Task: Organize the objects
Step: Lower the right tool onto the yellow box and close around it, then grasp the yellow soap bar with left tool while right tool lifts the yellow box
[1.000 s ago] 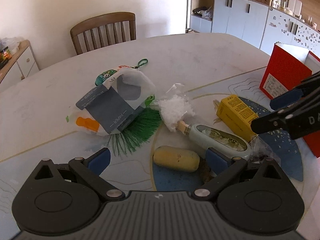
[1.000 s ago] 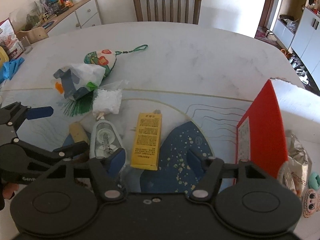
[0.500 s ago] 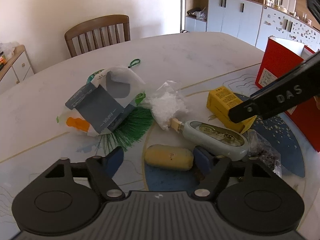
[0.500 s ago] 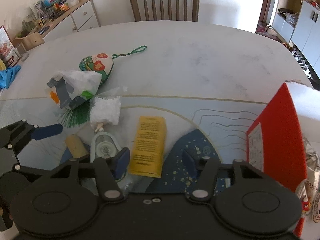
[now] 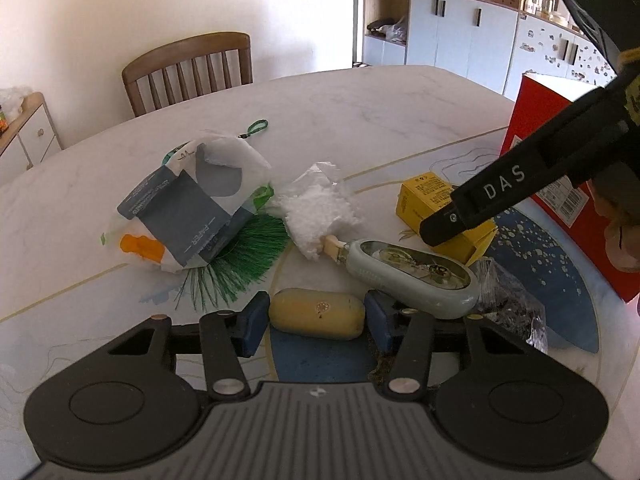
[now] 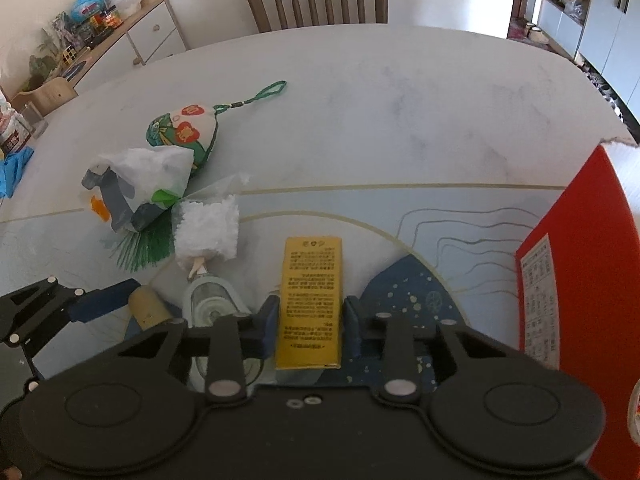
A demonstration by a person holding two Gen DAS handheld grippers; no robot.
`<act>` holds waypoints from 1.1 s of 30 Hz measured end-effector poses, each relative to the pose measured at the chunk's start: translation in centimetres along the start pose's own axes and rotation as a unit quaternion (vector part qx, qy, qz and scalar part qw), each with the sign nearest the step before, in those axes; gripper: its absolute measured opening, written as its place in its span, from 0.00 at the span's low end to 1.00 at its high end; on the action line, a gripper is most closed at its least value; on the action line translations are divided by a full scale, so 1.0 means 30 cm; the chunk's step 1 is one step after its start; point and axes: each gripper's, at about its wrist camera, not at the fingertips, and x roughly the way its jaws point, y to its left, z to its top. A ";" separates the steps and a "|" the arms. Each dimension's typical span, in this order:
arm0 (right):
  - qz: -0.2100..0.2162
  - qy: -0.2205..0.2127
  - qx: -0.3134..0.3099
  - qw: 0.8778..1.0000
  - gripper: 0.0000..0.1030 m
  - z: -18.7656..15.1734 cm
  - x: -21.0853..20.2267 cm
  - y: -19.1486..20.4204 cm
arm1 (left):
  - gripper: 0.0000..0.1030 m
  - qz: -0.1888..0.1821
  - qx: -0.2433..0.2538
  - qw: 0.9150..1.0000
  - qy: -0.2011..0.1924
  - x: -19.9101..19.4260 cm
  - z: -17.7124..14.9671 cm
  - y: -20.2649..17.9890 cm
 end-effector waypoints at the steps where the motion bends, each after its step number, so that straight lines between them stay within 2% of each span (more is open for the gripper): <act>1: 0.002 -0.002 0.004 1.000 0.28 0.001 -0.003 -0.006 | 0.49 0.002 -0.001 1.000 0.001 0.000 0.001 0.001; 11: 0.007 -0.017 0.005 1.000 0.28 -0.028 -0.099 -0.019 | 0.49 0.020 -0.017 1.000 0.009 -0.050 0.019 0.020; 18: 0.017 -0.025 0.001 1.000 0.28 -0.061 -0.215 -0.016 | 0.49 0.017 -0.022 1.000 0.006 -0.135 0.039 0.000; 25: 0.022 -0.039 0.007 0.999 0.28 -0.095 -0.349 -0.031 | 0.49 0.016 -0.017 1.000 0.000 -0.236 0.091 -0.055; 33: 0.018 -0.061 0.007 0.998 0.28 -0.134 -0.498 -0.064 | 0.49 -0.004 -0.019 1.000 -0.010 -0.335 0.150 -0.140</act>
